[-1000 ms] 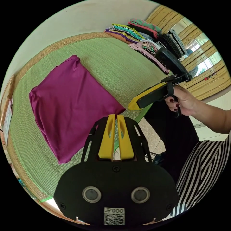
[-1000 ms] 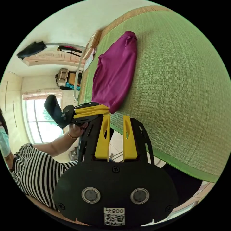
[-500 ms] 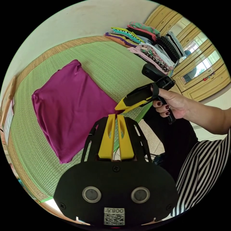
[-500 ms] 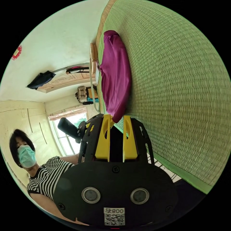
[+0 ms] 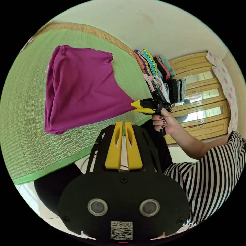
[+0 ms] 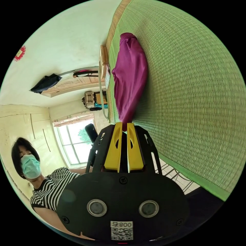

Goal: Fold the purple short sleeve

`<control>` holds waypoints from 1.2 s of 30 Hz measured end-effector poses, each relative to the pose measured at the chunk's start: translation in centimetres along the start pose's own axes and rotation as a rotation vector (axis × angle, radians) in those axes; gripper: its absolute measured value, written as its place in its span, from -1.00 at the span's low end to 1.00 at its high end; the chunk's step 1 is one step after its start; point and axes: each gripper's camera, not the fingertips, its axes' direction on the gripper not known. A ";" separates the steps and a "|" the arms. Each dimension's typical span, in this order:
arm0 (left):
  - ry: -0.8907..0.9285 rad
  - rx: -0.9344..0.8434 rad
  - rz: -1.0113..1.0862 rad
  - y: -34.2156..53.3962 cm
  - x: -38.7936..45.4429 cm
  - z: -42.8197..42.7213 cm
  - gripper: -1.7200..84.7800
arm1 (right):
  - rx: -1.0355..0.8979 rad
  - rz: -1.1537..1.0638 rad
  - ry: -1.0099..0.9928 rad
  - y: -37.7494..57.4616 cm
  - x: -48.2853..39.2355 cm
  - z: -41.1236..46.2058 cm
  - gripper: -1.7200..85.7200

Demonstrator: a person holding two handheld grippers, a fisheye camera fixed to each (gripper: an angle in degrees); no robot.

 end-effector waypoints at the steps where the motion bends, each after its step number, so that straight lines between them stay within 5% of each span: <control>1: 0.119 0.050 -0.089 0.4 -1.7 -1.7 -0.86 | 0.000 -0.010 -0.008 0.1 -0.9 0.0 -0.90; 7: 0.530 0.291 -0.473 2.2 -8.2 -6.9 -0.72 | -0.012 -0.070 -0.008 0.5 -5.3 0.0 -0.91; 36: 0.535 0.520 -0.722 -5.5 -8.0 -25.2 -0.70 | 0.054 -0.107 -0.020 6.0 -9.4 1.7 -0.93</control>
